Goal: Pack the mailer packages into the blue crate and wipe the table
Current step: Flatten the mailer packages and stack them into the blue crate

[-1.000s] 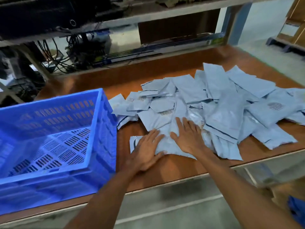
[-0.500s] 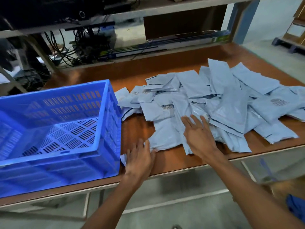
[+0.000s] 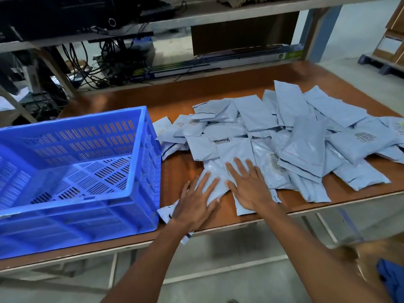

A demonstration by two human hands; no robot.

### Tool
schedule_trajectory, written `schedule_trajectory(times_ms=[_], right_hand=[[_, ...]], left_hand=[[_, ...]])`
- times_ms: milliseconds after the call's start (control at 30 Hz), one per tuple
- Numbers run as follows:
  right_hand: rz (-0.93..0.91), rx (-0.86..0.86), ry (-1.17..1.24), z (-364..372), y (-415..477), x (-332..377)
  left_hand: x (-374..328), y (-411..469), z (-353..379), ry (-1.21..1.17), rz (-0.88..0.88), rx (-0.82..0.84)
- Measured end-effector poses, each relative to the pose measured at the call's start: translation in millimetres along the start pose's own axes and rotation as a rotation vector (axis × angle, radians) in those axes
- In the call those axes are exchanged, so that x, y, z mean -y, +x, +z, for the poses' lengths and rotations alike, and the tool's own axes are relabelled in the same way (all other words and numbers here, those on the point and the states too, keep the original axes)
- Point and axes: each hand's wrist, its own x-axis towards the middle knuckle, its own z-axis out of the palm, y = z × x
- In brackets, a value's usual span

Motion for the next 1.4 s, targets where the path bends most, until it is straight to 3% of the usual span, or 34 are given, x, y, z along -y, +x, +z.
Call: schedule_trajectory(times_ms=[233, 333, 567, 733, 833, 900, 1033, 1100, 1233, 1400], right_hand=[[-0.024, -0.05, 0.054, -4, 4, -2], [-0.013, -0.173, 0.157, -25, 2, 7], [-0.152, -0.527, 0.298, -144, 21, 84], [-0.383, -0.641, 0.393, -208, 33, 183], [-0.496, -0.551, 0.364, -211, 38, 249], [-0.523, -0.422, 0.352, -198, 52, 291], [-0.534, -0.24, 0.179, -158, 77, 361], [-0.507, -0.117, 0.011, -136, 85, 374], [-0.324, 0.178, -0.043, -104, 105, 367], [-0.316, 0.493, -0.344, -79, 128, 358]], left_hand=[[-12, 4, -5, -0.015, -0.074, 0.004], [-24, 8, -32, 0.028, -0.138, -0.117], [-28, 9, -209, 0.217, -0.168, -0.549], [47, -19, -298, 0.346, -0.276, -0.663], [112, -42, -302, 0.536, -0.26, -0.446], [150, -58, -292, 0.546, -0.32, -0.233], [206, -70, -263, 0.528, -0.303, -0.011], [224, -65, -249, 0.495, -0.312, 0.087], [244, -36, -229, 0.291, -0.321, 0.369], [251, -23, -224, 0.114, -0.341, 0.676]])
